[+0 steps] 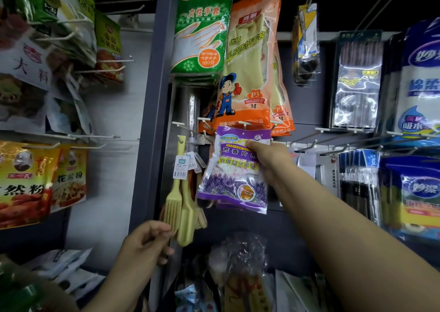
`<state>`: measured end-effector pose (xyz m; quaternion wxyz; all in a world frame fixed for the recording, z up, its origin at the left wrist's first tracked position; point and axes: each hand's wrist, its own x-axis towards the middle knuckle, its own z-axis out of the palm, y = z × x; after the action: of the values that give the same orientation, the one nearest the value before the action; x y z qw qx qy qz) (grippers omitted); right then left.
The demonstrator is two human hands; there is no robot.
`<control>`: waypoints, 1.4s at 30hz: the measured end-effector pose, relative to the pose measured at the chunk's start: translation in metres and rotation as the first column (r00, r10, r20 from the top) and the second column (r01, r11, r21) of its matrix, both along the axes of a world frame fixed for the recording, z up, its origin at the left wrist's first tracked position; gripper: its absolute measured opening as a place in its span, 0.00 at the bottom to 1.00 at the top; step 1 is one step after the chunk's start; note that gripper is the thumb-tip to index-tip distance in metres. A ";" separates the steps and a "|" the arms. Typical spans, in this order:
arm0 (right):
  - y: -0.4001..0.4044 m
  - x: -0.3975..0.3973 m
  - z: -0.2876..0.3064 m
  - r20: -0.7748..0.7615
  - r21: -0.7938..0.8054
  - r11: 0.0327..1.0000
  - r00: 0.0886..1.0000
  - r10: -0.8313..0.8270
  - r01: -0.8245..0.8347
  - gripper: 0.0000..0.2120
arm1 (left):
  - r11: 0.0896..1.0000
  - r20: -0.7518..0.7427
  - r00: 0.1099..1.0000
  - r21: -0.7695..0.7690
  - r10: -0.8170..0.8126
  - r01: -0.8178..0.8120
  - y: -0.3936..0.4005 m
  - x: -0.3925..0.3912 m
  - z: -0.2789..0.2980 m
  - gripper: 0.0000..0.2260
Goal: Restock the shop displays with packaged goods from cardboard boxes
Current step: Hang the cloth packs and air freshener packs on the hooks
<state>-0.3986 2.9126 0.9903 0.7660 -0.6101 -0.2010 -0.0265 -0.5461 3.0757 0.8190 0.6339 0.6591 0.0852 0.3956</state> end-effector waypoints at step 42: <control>0.014 0.011 -0.001 0.445 -0.186 0.761 0.744 -0.498 0.622 0.16 | 0.999 -0.033 0.998 0.017 -0.051 0.051 0.003 0.002 -0.011 0.07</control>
<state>-0.3880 2.9270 0.9896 0.5584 -0.7425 -0.1472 -0.3394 -0.5445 3.0787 0.8078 0.6363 0.6731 0.0753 0.3692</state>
